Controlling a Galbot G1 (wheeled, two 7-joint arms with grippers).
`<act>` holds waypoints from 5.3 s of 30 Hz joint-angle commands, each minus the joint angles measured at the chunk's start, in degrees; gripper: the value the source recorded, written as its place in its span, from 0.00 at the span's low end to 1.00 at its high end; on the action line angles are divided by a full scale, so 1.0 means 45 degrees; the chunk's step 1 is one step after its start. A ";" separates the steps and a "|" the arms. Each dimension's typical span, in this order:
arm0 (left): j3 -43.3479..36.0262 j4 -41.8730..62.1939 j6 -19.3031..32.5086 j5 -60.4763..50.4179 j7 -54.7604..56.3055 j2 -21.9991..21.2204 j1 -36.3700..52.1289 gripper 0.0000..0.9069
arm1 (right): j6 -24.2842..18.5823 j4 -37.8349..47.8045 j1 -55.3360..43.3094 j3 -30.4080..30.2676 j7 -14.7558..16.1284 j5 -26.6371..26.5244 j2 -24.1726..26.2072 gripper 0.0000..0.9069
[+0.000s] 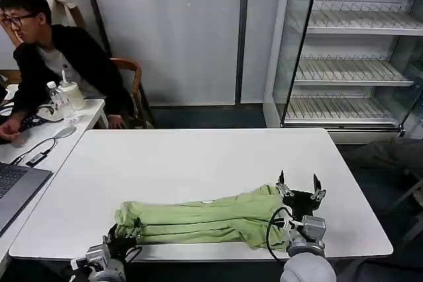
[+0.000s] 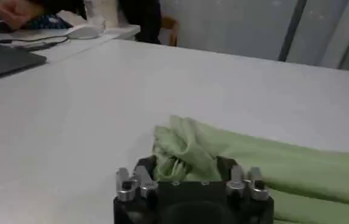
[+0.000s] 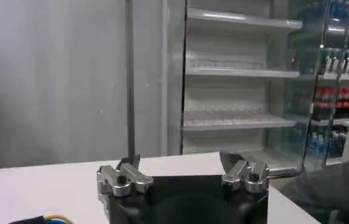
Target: Fold and organize the clothes.
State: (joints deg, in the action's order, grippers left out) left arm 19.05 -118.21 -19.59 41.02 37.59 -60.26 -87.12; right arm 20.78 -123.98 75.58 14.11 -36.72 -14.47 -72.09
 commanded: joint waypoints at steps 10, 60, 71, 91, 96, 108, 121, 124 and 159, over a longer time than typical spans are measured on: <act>0.0290 0.0247 0.0528 -0.0897 -0.0095 0.0136 0.0046 0.02 | 0.0037 -0.0024 -0.0134 -0.0197 -0.0059 0.0069 -0.0071 1.00; -0.1588 -0.2109 0.1639 -0.1884 -0.1242 0.0360 0.1536 0.02 | -0.0211 0.0245 0.0040 -0.0390 -0.0059 0.0377 -0.0444 1.00; -0.2685 -0.1643 0.1855 -0.2106 -0.1537 -0.0900 0.1835 0.03 | -0.0136 0.0140 -0.0008 -0.0401 -0.0093 0.0394 -0.0437 1.00; -0.4003 0.0033 0.2371 -0.3366 -0.1744 -0.2763 0.2218 0.02 | -0.0165 0.0058 -0.0032 -0.0358 -0.0091 0.0375 -0.0427 1.00; -0.4365 0.0760 0.2688 -0.3634 -0.1812 -0.3168 0.2490 0.02 | -0.0187 0.0041 -0.0014 -0.0349 -0.0091 0.0370 -0.0425 1.00; -0.5161 0.0351 0.3015 -0.3968 -0.2000 -0.3401 0.2117 1.00 | -0.0222 0.0163 -0.0115 -0.0389 -0.0076 0.0333 -0.0483 1.00; -0.4539 0.0113 0.3452 -0.3862 -0.2426 -0.3153 0.2412 1.00 | -0.0237 0.0224 -0.0190 -0.0486 -0.0057 0.0334 -0.0529 1.00; -0.4344 -0.0179 0.3433 -0.3903 -0.2406 -0.3143 0.2359 1.00 | -0.0219 0.0226 -0.0193 -0.0524 -0.0053 0.0337 -0.0548 1.00; -0.1124 0.0514 0.2379 0.2405 -0.1138 0.0474 0.1612 1.00 | -0.0094 0.0191 -0.0336 -0.0399 0.0004 0.0166 -0.0405 1.00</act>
State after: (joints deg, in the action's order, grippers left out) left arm 13.29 -117.92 -8.32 42.49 31.55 -59.48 -79.24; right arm 20.45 -123.07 73.81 12.14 -36.71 -13.69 -73.94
